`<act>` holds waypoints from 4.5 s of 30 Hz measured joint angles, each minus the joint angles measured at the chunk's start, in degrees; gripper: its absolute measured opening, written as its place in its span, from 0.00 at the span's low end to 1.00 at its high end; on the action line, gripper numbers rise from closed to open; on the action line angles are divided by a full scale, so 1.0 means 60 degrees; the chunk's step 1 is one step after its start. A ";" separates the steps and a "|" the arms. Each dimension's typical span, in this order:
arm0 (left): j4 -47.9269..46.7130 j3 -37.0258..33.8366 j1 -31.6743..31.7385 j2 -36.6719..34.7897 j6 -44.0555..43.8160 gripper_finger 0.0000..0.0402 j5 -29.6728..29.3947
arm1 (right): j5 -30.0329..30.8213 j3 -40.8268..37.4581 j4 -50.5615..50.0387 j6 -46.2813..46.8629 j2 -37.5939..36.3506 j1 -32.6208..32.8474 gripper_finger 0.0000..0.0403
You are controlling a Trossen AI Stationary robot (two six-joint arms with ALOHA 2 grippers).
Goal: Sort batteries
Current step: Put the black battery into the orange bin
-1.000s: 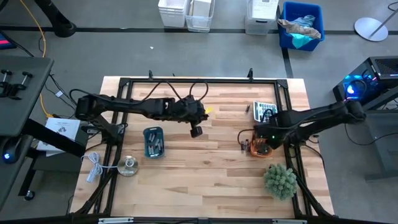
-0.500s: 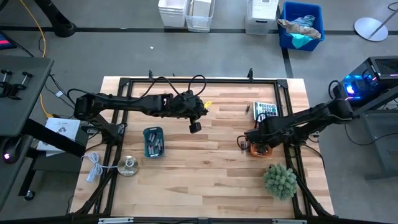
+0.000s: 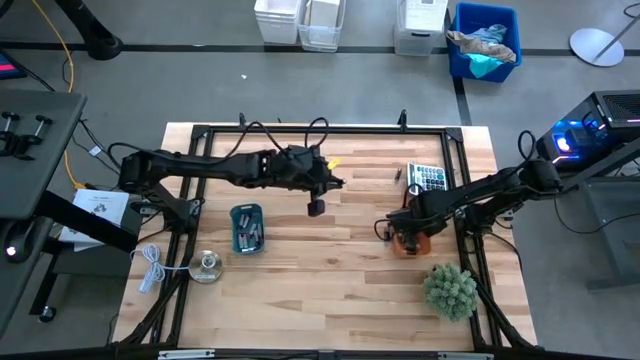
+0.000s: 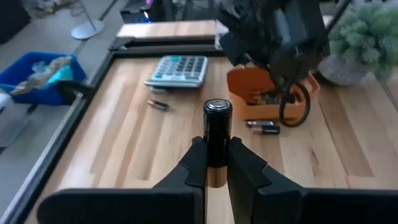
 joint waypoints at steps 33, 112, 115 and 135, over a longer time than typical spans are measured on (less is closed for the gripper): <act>0.4991 0.3725 -0.1032 0.6701 -0.2209 0.05 0.2130 | 0.3674 0.4751 -0.2675 0.2013 -0.2615 -0.0055 0.00; -0.4207 -0.0150 -0.2541 0.4025 -1.4808 0.35 0.1458 | 0.5643 0.4958 -0.1261 -0.3036 -0.2648 -0.2302 0.00; -0.4250 -0.0179 -0.2548 0.4040 -1.4673 0.12 0.1459 | 0.5643 0.4958 -0.1264 -0.3039 -0.2648 -0.2302 0.00; 0.0745 0.2986 -0.0668 0.4970 -0.6958 0.06 0.1336 | 0.4830 0.4958 0.0360 -0.3149 -0.2648 -0.2361 0.00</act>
